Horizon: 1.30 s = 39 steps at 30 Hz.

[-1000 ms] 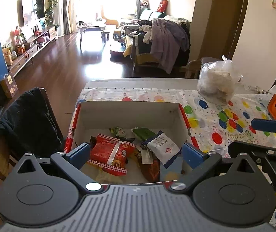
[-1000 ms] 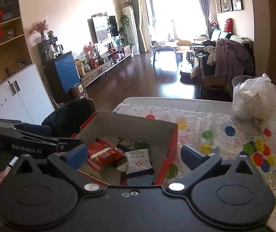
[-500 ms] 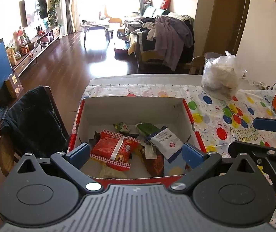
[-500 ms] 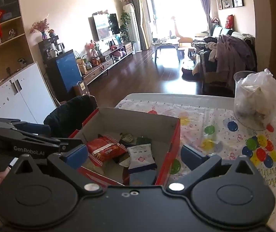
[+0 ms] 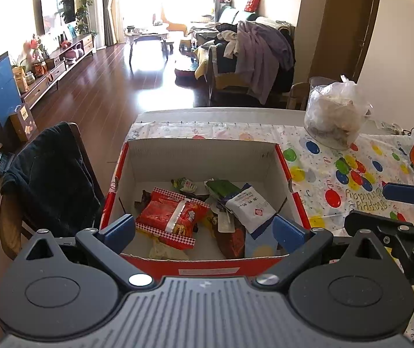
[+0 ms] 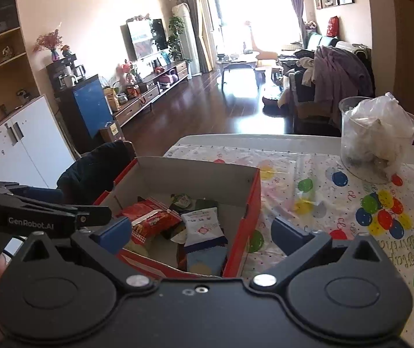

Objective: Organize snacks

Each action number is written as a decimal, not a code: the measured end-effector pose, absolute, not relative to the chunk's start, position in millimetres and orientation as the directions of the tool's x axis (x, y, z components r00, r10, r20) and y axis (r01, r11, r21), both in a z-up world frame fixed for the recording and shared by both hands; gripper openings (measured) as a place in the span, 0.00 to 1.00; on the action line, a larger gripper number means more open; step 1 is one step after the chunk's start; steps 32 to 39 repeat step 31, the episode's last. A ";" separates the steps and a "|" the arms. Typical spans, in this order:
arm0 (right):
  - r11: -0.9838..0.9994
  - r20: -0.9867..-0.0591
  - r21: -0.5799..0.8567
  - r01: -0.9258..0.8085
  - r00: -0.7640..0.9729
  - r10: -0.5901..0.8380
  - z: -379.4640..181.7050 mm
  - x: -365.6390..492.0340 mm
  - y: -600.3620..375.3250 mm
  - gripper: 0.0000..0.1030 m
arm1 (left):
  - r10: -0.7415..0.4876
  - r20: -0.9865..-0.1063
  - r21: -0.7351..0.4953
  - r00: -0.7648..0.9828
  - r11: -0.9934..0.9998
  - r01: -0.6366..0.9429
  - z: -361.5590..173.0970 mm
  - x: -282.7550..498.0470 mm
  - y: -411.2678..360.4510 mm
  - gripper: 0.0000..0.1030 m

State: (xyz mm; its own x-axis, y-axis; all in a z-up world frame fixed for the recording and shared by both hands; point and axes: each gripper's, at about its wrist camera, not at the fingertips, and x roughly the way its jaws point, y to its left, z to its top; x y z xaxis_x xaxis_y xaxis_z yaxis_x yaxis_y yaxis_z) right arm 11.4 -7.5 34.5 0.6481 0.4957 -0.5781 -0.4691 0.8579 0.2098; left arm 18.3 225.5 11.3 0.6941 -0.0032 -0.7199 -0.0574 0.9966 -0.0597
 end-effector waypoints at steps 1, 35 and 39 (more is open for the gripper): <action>0.858 -0.579 0.214 -0.466 0.647 0.496 34.3 11.5 -8.5 1.00 | -0.003 -0.719 -0.059 0.695 0.997 -0.056 11.3 17.7 224.9 0.99; 0.910 -0.624 0.186 -0.370 0.671 0.400 25.4 17.1 -26.4 1.00 | -0.019 -0.715 -0.088 0.698 0.994 -0.063 18.8 1.2 216.1 0.99; 0.910 -0.624 0.186 -0.370 0.671 0.400 25.4 17.1 -26.4 1.00 | -0.019 -0.715 -0.088 0.698 0.994 -0.063 18.8 1.2 216.1 0.99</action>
